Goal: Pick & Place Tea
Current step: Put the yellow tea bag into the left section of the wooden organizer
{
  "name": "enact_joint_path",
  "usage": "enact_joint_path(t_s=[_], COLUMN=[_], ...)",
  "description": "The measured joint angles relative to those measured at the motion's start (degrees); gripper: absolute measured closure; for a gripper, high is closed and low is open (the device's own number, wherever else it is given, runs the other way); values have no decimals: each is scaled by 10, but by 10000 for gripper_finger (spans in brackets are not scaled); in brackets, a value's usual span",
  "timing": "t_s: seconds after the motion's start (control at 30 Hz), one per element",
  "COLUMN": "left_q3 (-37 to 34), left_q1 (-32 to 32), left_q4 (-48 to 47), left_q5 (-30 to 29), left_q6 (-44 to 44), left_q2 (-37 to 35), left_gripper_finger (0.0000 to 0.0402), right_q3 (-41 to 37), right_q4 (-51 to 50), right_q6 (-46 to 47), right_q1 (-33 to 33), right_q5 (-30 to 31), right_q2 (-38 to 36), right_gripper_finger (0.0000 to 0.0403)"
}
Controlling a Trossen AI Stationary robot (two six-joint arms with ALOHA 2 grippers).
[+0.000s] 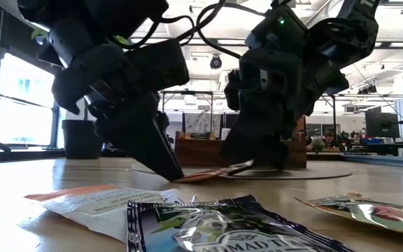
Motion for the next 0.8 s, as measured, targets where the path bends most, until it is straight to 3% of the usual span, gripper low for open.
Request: enact_joint_path(t_s=[0.53, 0.8], left_q3=[17, 17], left_q1=[0, 0], left_q4=[17, 20], left_q5=[-93, -97], left_q6=[-2, -9], left_q2=[16, 17], left_gripper_finger=[299, 299], right_q3=[-1, -1], right_q4=[22, 13], right_q6=[-19, -35], right_q1=[2, -4], right_q5=[-34, -24], right_q2=[0, 0], right_gripper_finger=[274, 314])
